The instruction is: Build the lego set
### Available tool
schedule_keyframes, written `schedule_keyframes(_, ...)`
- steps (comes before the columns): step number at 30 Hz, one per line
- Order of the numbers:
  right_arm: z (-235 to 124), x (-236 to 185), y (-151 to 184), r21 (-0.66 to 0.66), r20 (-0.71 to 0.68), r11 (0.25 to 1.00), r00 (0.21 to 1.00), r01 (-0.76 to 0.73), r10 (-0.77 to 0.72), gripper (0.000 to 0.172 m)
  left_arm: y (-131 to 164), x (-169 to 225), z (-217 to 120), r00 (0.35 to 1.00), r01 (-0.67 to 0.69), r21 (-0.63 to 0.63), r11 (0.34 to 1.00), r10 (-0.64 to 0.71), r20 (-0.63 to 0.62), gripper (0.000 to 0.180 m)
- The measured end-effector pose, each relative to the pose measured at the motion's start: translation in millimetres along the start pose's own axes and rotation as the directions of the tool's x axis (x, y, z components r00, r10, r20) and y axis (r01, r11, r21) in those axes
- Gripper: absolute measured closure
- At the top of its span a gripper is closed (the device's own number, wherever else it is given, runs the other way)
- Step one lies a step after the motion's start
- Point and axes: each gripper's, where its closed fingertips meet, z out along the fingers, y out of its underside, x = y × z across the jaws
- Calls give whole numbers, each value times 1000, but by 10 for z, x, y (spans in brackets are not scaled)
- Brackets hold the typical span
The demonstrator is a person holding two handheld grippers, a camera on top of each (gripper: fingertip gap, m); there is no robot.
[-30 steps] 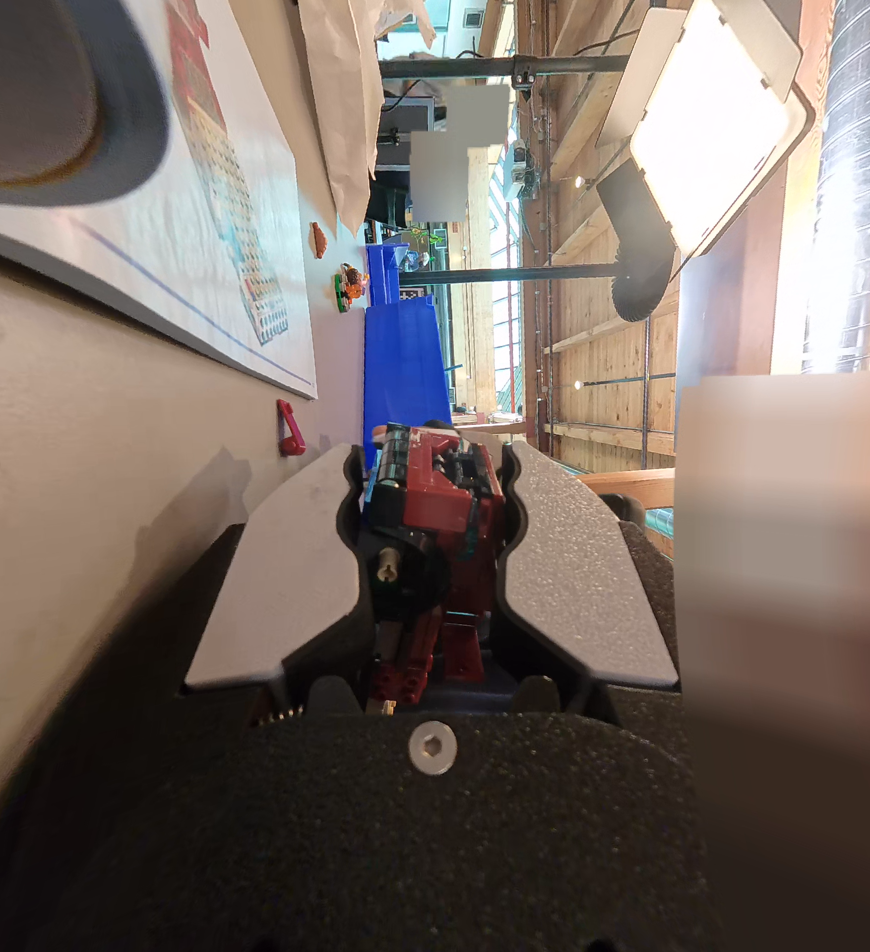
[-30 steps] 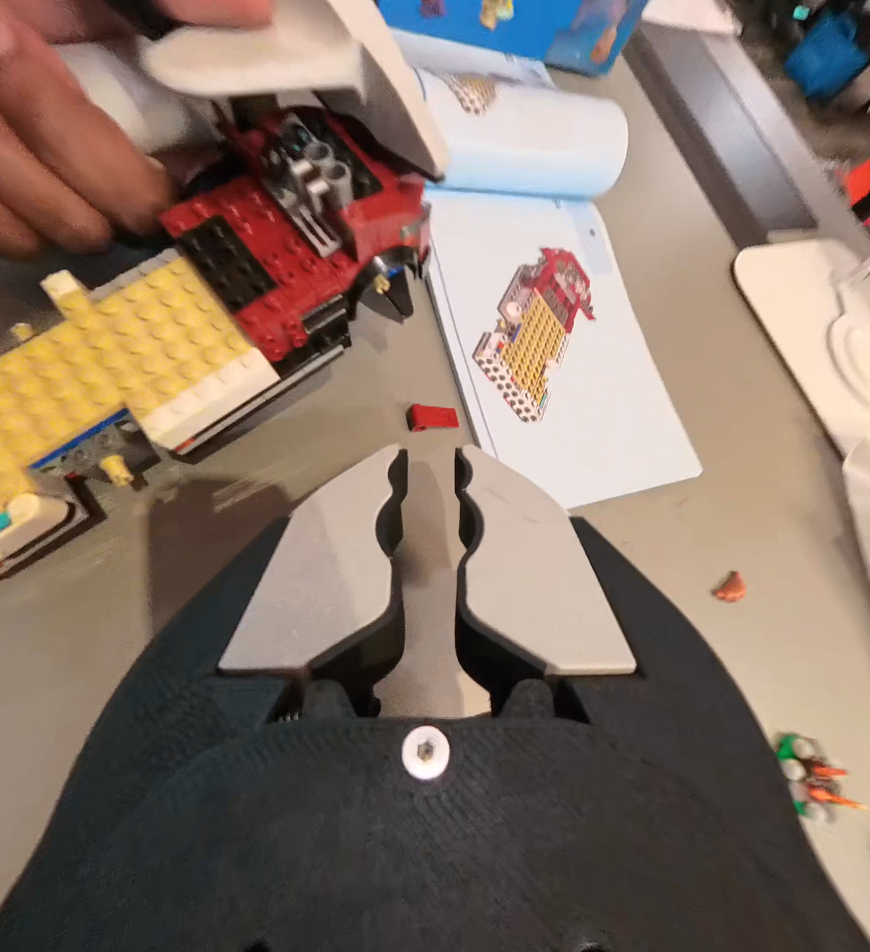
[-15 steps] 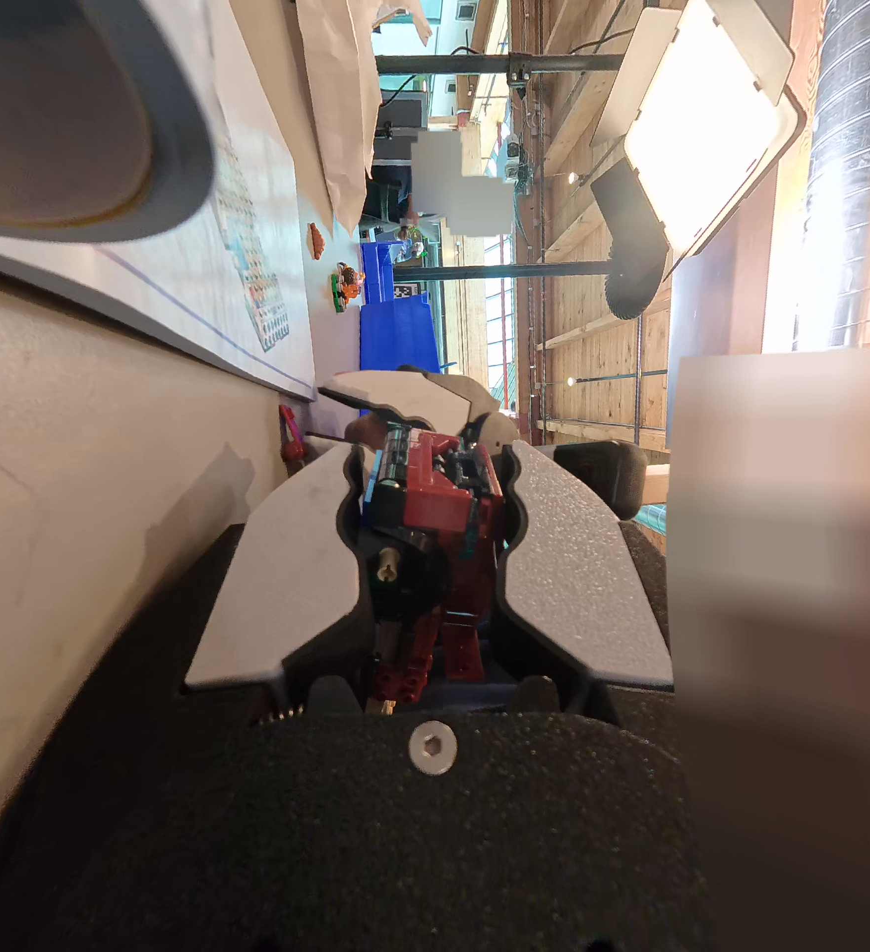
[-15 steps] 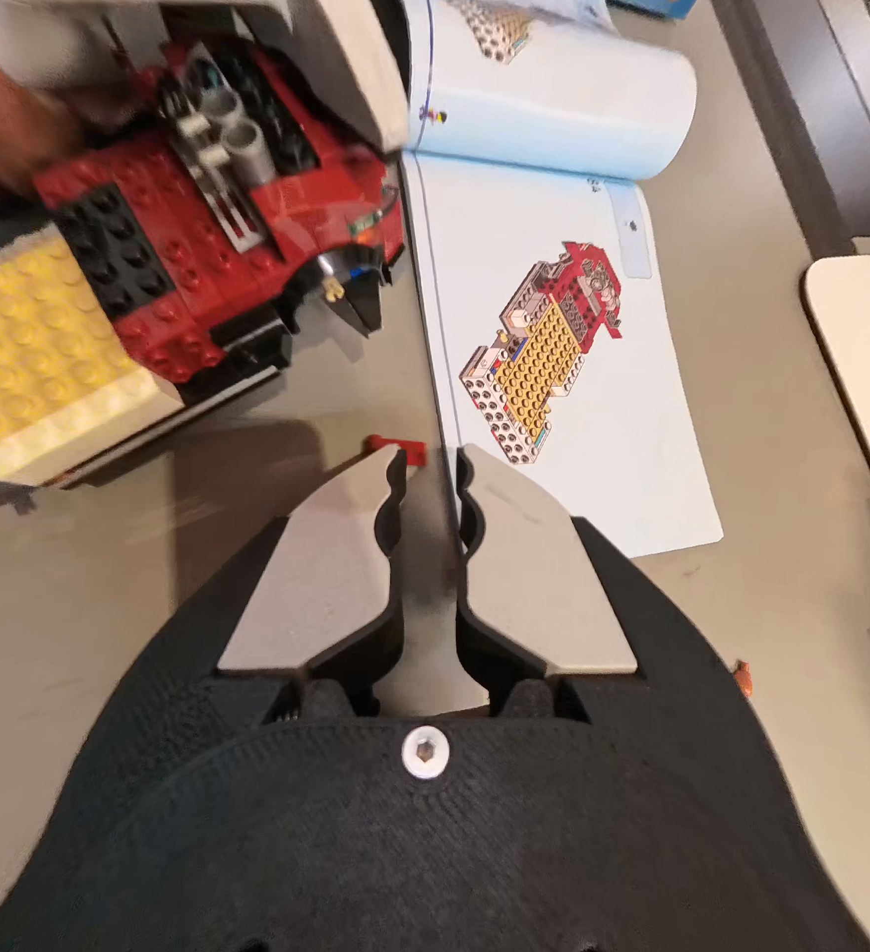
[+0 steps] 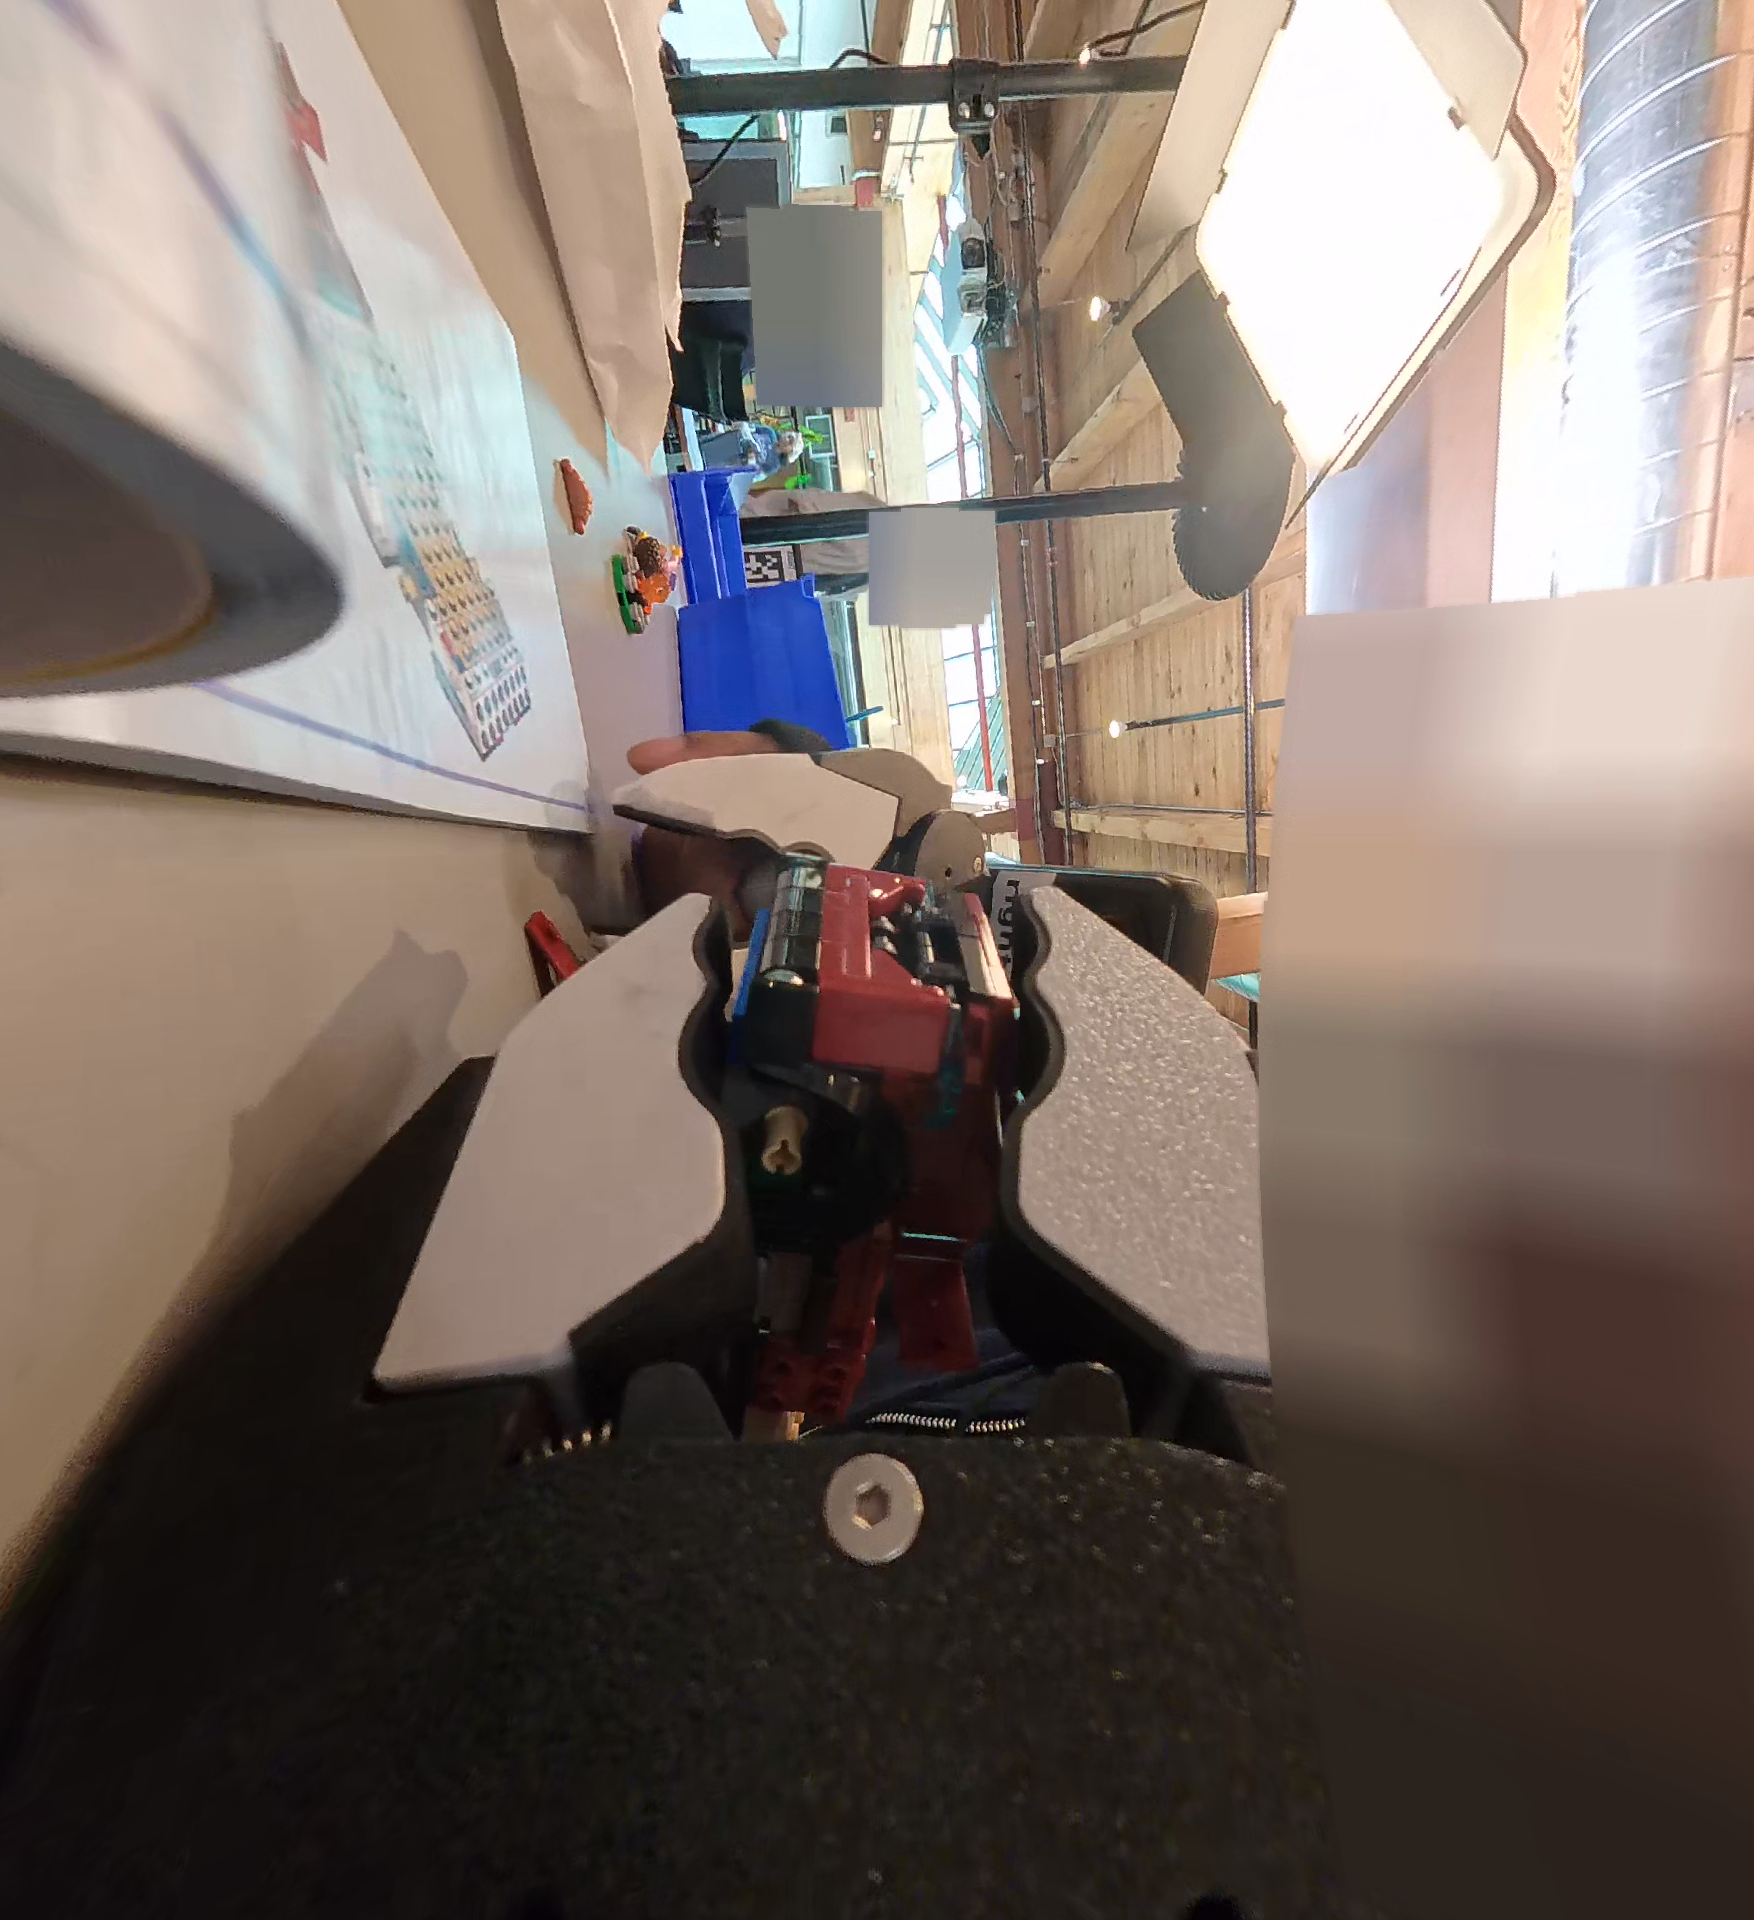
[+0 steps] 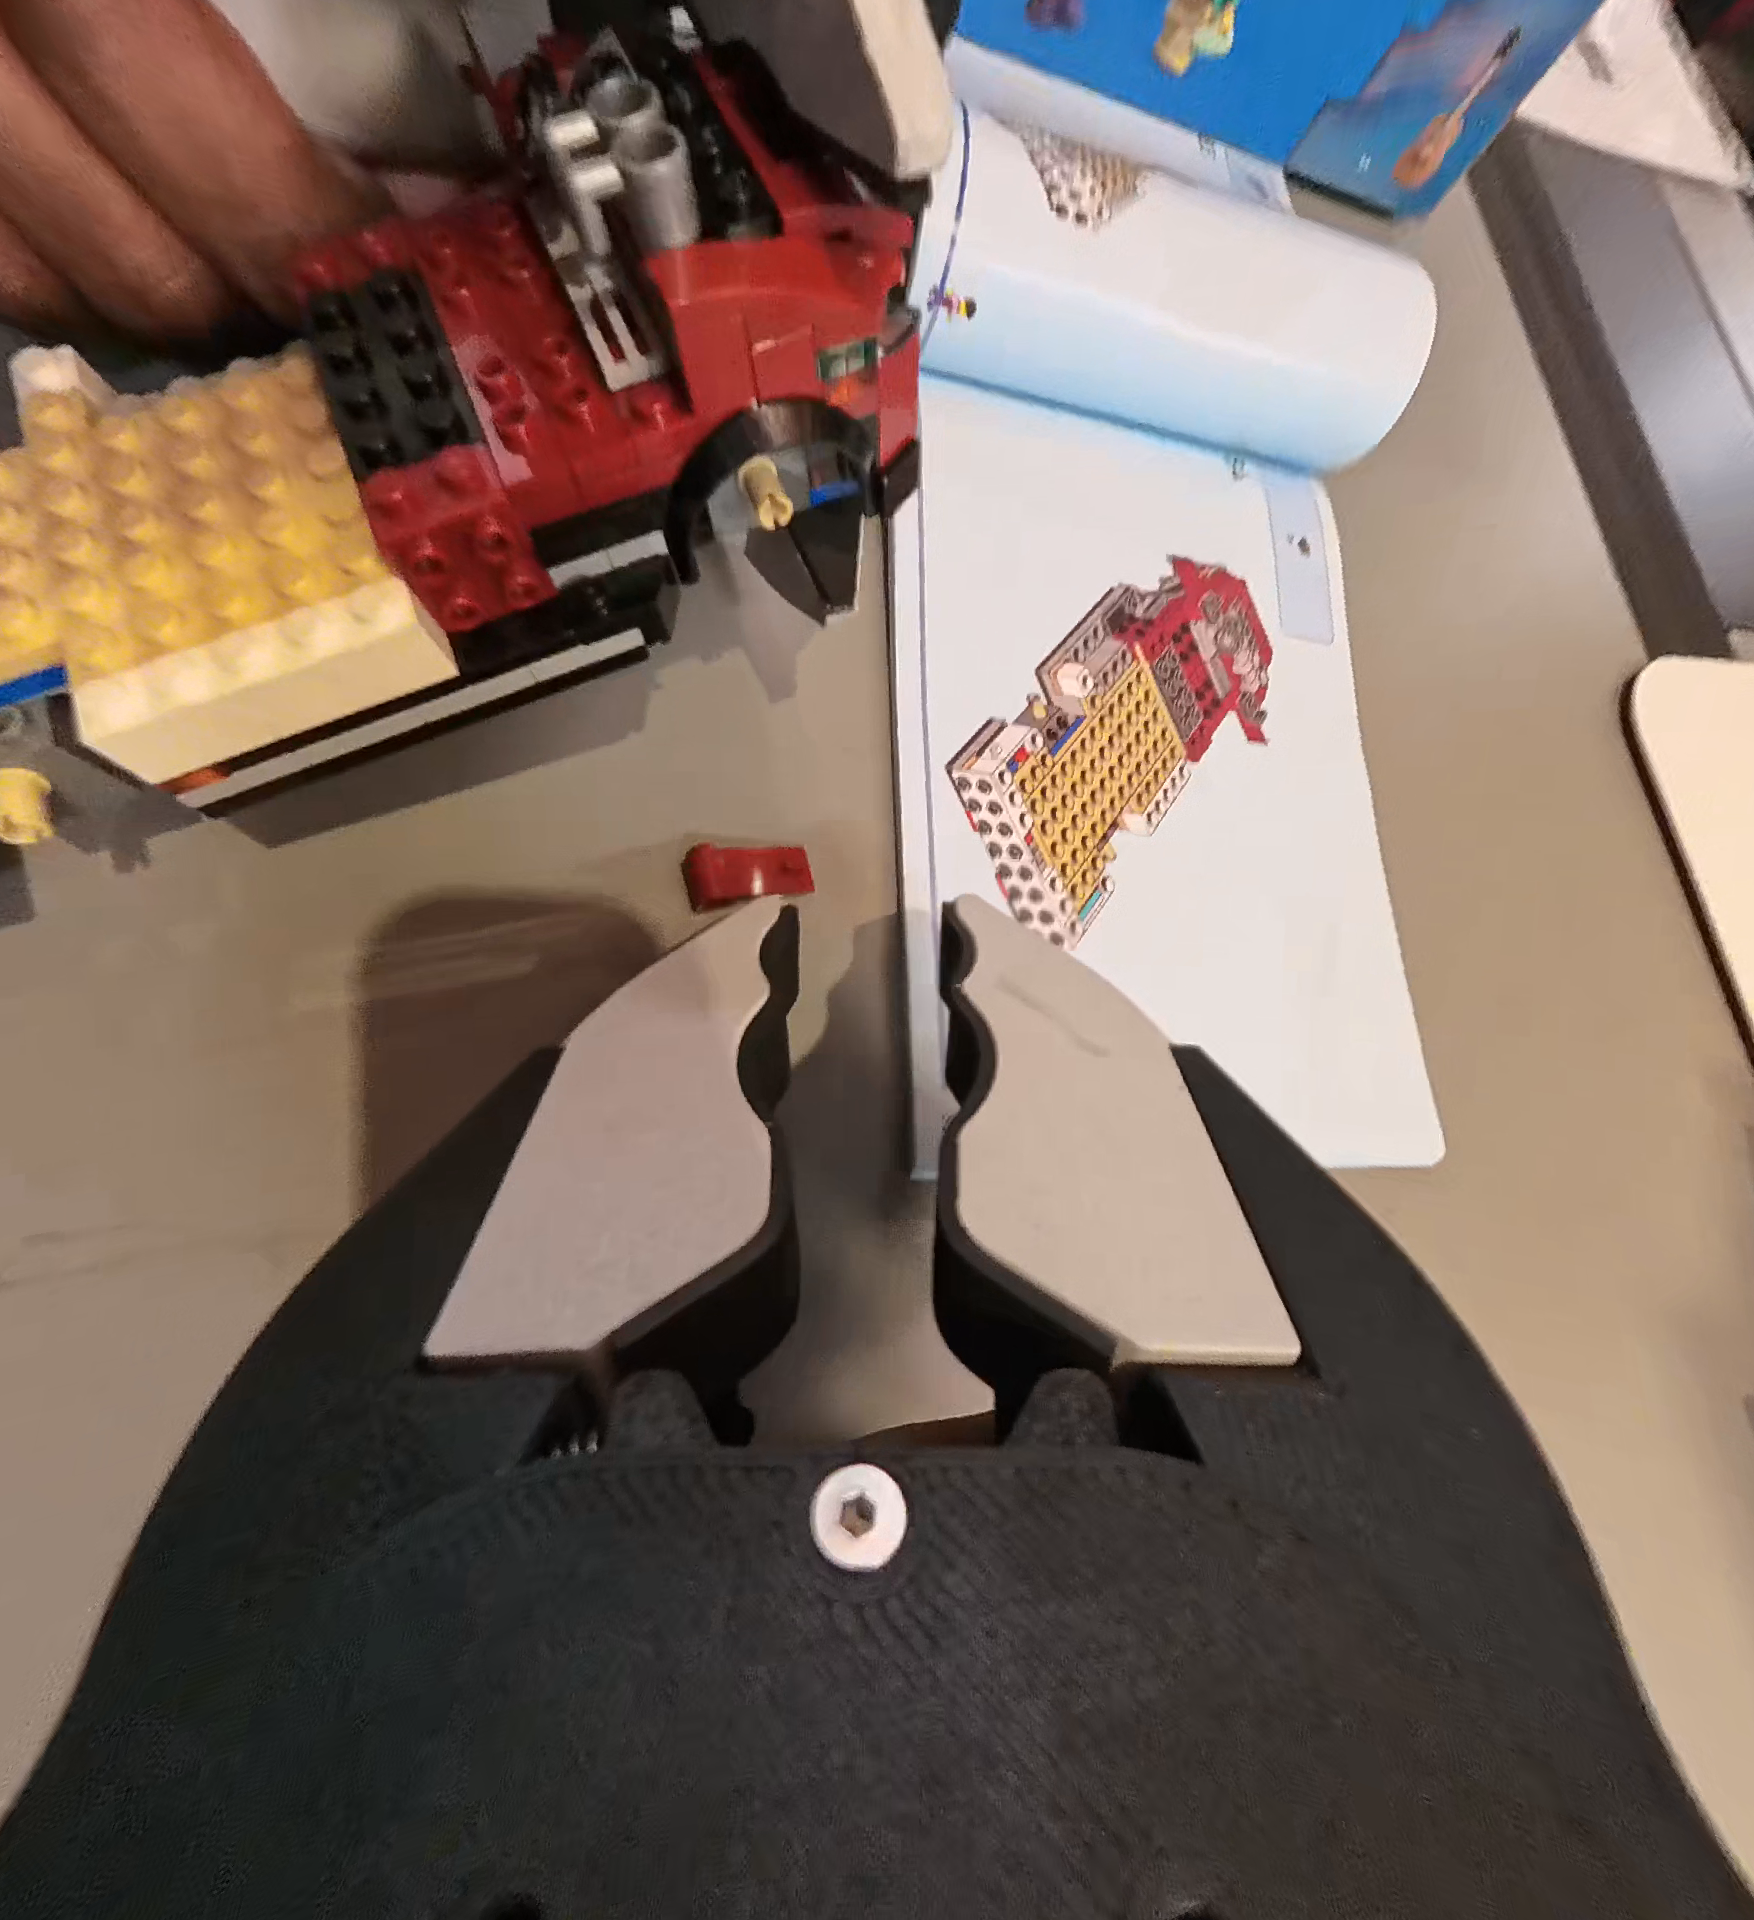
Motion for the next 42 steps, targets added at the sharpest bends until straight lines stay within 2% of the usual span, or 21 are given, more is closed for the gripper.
schedule_keyframes(4,27,10,-152,79,7,996,999,41,-41,146,56,44,36,999,-30,-49,998,29,-21,128)
schedule_keyframes(10,116,-30,-98,35,57,993,992,109,-111,141,84,97,74,997,-63,-111,992,56,-61,129)
schedule_keyframes(15,29,42,-17,27,-5,994,994,107,-107,143,44,131,89,996,-79,-112,991,73,-52,129)
schedule_keyframes(19,-48,8,39,32,8,992,993,119,-119,145,-22,136,155,996,-88,-124,988,87,-19,129)
schedule_keyframes(26,-24,1,42,26,62,996,994,86,-87,138,-156,400,296,979,-196,-236,952,203,5,128)
schedule_keyframes(32,1,-50,43,17,136,997,988,69,-70,137,-96,166,159,995,-87,-192,977,94,24,128)
schedule_keyframes(36,25,-76,24,21,177,997,981,77,-79,133,-100,124,122,996,-86,-169,982,91,19,128)
schedule_keyframes(42,28,-78,-14,49,181,993,977,104,-111,127,-36,206,141,992,-120,-206,971,112,-50,128)
